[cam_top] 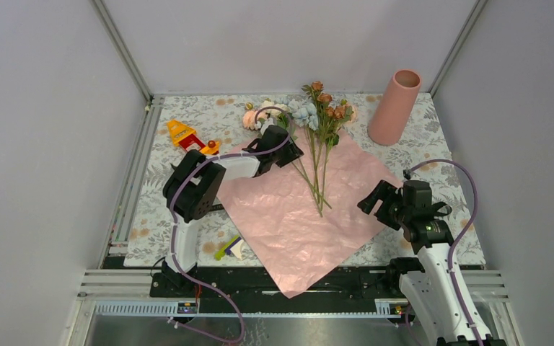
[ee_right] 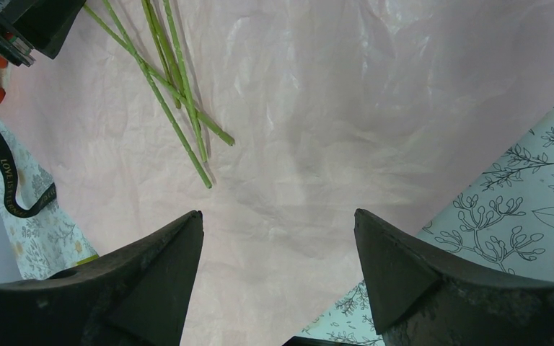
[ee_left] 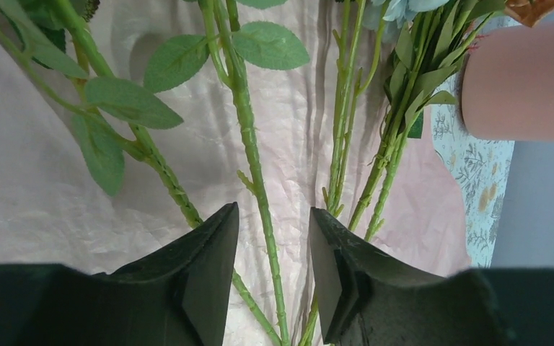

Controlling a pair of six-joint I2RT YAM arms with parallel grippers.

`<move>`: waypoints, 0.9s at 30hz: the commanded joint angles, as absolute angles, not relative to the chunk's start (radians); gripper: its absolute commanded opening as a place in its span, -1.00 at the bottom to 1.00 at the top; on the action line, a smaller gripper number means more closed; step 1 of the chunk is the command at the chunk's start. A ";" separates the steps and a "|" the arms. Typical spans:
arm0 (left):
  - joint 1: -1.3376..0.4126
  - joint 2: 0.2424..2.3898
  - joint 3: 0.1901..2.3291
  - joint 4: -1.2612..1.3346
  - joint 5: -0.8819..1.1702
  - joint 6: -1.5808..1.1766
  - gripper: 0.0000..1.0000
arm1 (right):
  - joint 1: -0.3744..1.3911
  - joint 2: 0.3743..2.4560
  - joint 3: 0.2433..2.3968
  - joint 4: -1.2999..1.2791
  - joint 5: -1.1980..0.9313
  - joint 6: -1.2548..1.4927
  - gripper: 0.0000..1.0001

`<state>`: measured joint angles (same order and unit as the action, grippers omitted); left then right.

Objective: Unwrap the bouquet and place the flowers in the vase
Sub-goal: Pick up the fake flower from the wrapping paper.

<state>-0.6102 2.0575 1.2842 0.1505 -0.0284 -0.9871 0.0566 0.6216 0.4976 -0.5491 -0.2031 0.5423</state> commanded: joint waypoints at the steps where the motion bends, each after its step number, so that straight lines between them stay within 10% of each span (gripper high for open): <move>1: -0.625 2.072 1.324 0.164 -0.031 -0.991 -0.13 | 0.054 0.614 0.486 -0.554 -0.218 0.529 0.66; 19: -0.673 2.115 1.321 0.182 -0.038 -1.039 -0.39 | 0.054 0.622 0.485 -0.555 -0.222 0.523 0.65; 27: -0.673 2.048 1.247 0.303 -0.032 -1.061 -0.96 | 0.054 0.615 0.486 -0.557 -0.231 0.520 0.66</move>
